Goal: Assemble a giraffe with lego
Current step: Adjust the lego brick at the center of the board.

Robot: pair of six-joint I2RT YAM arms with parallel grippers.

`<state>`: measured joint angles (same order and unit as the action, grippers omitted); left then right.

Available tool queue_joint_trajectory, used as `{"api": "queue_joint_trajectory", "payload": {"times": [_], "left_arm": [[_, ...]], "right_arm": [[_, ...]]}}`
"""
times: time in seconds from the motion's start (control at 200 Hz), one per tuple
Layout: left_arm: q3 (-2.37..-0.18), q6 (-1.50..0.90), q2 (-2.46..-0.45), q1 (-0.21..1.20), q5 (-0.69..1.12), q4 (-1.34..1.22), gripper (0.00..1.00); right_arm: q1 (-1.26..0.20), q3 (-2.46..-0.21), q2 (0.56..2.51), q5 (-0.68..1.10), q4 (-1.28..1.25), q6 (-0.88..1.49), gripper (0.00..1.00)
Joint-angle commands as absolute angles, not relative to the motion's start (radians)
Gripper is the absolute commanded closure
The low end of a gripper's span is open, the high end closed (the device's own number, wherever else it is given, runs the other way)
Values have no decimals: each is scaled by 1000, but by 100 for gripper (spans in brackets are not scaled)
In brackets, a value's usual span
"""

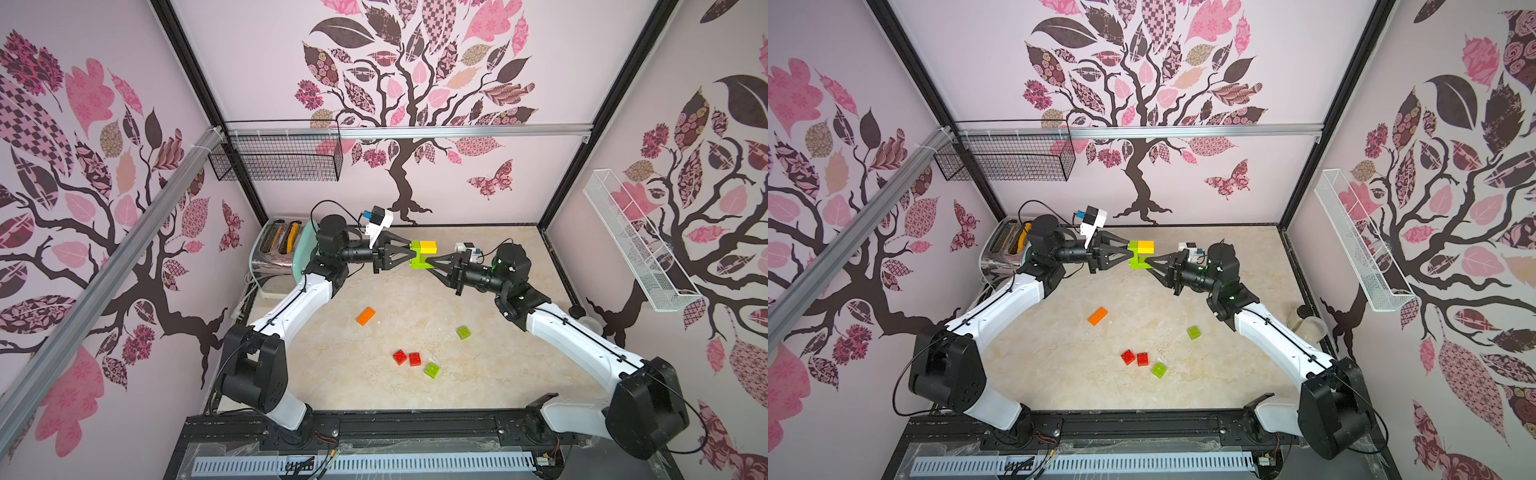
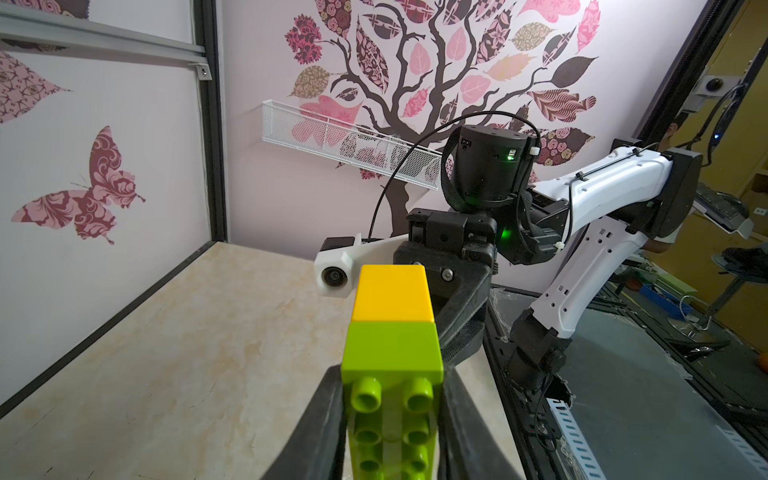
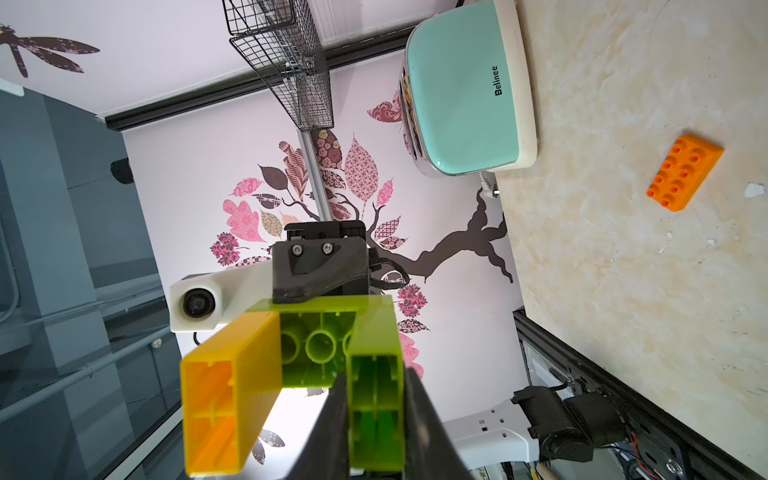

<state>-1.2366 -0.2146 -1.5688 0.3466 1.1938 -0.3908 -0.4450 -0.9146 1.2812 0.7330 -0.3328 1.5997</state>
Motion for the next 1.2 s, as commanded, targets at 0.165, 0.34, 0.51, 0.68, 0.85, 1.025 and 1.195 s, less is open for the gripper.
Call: {"api": "queue_joint_trajectory", "payload": {"times": [0.165,0.34,0.51,0.68,0.85,1.025,1.195], "left_arm": [[-1428,237,-1578,293,1197,264,87],[-1586,804,-1618,271,1061,911,96],[-1833,1204,-1806,355,746,1441,100],[-1852,1379,-1884,452,469,1527,100],[-1773,1459,-1911,564,320,1403,100],[-1815,1483,-2006,642,305,1391,100],[-1841,1497,-2084,700,232,1346,100]], "right_arm": [[-393,-782,1127,775,-296,1517,56],[-340,-787,936,613,318,1000,43],[-340,-853,913,293,730,588,36],[-344,-824,993,88,834,489,35],[-347,-767,1060,60,770,489,34],[-347,-732,1086,75,705,437,29],[-347,-733,1132,33,698,392,27]]}}
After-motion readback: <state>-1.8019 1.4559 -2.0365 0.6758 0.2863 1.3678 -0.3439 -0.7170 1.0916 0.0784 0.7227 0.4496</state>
